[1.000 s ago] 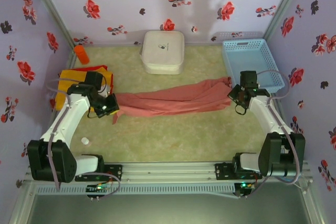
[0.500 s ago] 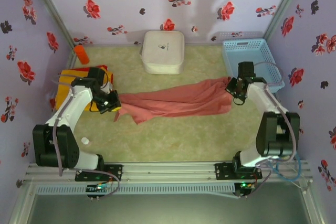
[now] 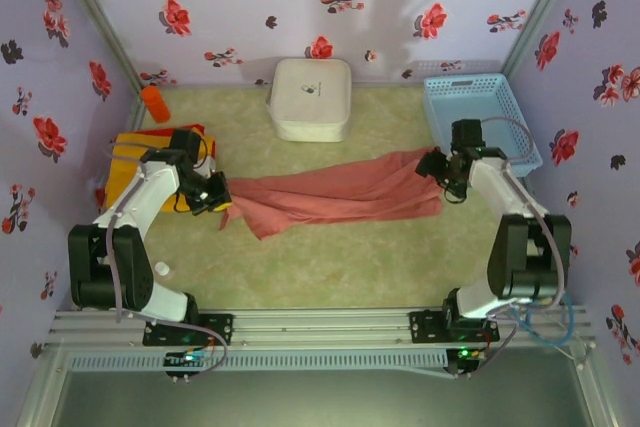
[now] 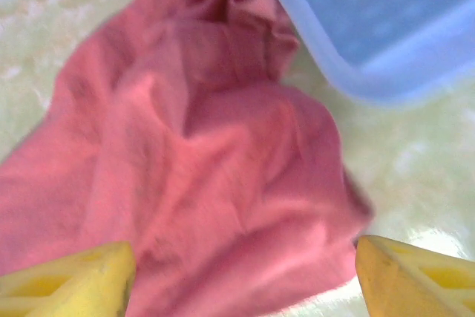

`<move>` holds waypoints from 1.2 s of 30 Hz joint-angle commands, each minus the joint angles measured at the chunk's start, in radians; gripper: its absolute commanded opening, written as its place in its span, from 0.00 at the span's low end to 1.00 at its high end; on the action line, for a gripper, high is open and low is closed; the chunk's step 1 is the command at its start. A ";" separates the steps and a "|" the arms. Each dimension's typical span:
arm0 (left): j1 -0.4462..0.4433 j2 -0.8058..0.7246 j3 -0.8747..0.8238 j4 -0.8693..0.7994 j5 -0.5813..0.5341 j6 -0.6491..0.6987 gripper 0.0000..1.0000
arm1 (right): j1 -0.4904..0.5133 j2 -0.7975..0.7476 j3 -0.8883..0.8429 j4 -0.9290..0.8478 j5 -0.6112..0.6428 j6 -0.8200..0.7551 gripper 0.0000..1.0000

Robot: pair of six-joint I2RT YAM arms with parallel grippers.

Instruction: Fold and stack the t-shirts

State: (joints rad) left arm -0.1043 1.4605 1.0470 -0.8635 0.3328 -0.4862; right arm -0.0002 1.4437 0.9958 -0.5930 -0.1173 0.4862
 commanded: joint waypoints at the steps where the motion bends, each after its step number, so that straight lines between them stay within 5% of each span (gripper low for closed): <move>1: 0.009 -0.004 -0.013 0.005 -0.008 0.023 0.00 | -0.001 -0.125 -0.091 -0.055 0.084 0.015 0.74; 11: 0.010 -0.003 -0.022 0.008 -0.021 0.027 0.00 | -0.004 -0.190 -0.297 0.065 0.056 0.131 0.45; 32: 0.015 -0.034 -0.076 0.024 -0.049 0.022 0.00 | -0.004 0.090 -0.222 0.191 0.090 0.131 0.32; 36: 0.024 -0.039 -0.056 0.001 -0.070 0.030 0.00 | -0.004 0.089 -0.222 0.159 0.091 0.122 0.10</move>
State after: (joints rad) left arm -0.0933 1.4460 0.9768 -0.8326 0.2955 -0.4828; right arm -0.0044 1.5169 0.7567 -0.4412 -0.0299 0.6106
